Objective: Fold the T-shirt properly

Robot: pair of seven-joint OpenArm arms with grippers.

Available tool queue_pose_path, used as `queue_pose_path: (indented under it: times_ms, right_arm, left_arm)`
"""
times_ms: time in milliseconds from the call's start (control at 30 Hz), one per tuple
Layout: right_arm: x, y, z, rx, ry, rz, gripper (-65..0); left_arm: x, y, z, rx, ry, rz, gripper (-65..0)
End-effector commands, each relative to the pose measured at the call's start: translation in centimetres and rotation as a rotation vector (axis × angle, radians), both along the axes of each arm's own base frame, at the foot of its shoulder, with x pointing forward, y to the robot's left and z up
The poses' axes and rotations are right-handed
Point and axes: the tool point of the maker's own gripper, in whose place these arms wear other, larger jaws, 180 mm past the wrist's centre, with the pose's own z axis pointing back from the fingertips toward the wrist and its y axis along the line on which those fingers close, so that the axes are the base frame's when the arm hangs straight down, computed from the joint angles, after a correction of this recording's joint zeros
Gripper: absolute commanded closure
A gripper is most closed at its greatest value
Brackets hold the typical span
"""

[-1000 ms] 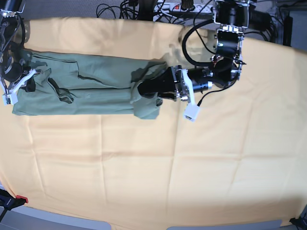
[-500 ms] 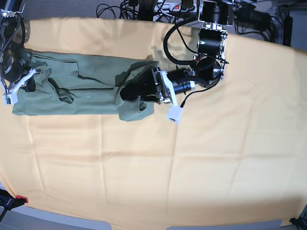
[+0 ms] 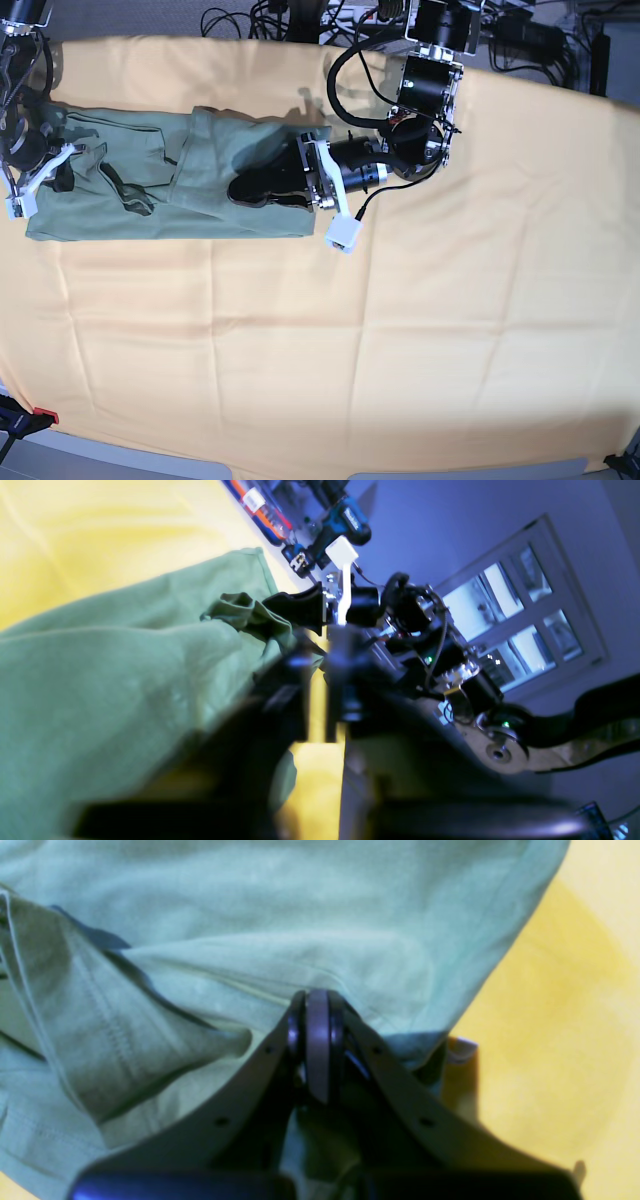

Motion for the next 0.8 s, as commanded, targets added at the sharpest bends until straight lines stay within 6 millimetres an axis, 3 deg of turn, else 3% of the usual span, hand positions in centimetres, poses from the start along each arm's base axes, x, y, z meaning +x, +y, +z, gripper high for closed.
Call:
queue_pose_path:
  times_ms: [0,133,267,333,467,567,767]
  right_arm:
    - [0.4,-0.7,0.7,-0.027,-0.015,0.006,0.0]
    - [0.8,-0.9,1.2,-0.028,-0.037,0.007,0.0]
    - [2.1,-1.0,2.2,-0.031,-0.072,0.006,-33.7]
    - [3.2,-1.0,3.0,-0.033,-0.101,0.006,-42.9]
    - [5.7,-2.1,5.4,-0.037,-0.175,-0.055,-43.5]
    - [6.6,-4.6,7.3,-0.042,-0.224,-0.173,-43.5]
    - [3.5,-9.8,8.6,-0.027,-0.196,-0.378,-43.5]
  left_arm:
    - [0.8,0.1,1.7,-0.042,-0.041,0.021,0.0]
    - [1.4,0.8,0.9,0.003,-0.049,0.052,0.0]
    - [2.5,2.2,-0.2,0.072,-0.058,0.104,0.0]
    - [3.1,3.2,-0.3,0.080,-0.057,0.138,0.0]
    - [4.8,5.7,0.2,0.095,-0.082,0.202,0.0]
    - [6.3,7.9,0.7,0.137,-0.120,0.235,0.0]
    - [7.5,11.7,0.6,0.239,-0.164,0.261,0.0]
